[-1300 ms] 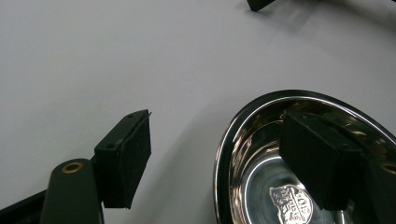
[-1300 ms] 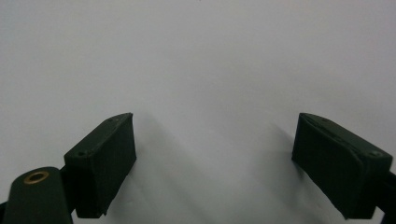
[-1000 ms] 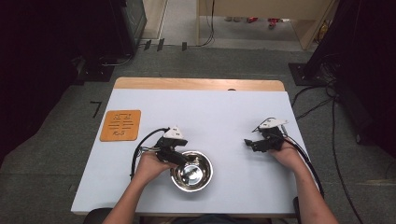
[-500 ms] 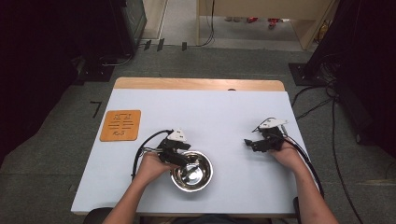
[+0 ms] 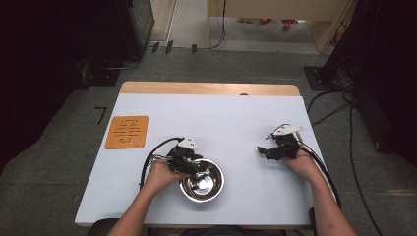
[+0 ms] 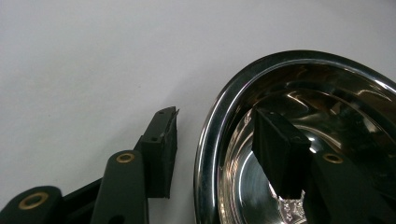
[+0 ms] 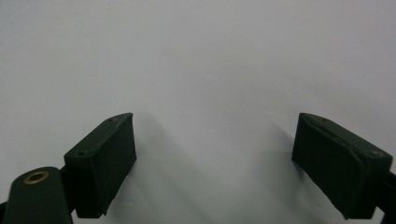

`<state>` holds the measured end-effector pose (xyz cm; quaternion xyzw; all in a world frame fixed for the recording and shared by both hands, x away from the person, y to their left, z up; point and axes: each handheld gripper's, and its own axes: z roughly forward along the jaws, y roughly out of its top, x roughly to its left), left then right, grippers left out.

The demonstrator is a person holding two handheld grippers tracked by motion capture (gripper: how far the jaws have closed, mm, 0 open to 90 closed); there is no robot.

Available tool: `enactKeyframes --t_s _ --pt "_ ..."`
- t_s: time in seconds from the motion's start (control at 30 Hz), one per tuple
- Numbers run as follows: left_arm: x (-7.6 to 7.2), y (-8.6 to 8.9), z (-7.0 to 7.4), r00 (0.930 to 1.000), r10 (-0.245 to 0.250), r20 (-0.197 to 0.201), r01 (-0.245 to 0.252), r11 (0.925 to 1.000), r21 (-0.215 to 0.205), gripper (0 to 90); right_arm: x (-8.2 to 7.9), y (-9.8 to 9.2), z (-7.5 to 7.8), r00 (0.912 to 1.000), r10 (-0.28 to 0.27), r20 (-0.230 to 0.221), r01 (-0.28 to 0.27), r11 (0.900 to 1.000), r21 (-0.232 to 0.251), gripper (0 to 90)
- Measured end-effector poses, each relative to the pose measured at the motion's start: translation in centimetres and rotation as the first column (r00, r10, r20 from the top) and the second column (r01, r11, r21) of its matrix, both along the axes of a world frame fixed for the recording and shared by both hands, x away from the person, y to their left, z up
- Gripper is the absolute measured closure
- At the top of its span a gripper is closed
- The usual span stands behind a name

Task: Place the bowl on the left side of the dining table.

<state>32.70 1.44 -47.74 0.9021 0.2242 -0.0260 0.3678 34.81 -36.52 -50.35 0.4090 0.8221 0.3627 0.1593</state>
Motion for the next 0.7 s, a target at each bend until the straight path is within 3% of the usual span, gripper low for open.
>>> enactKeyframes --t_s 0.5,0.7 --pt "-0.02 -0.33 -0.4 0.998 -0.038 -0.05 0.039 0.9991 0.016 65.5 0.0 0.0 0.0 1.0 0.0 0.0 0.0 1.0 0.0 13.0" --pt "0.03 -0.36 -0.26 0.9974 -0.029 -0.066 0.031 0.9989 0.036 68.6 0.0 0.0 0.0 1.0 0.0 0.0 0.0 1.0 0.0 13.0"
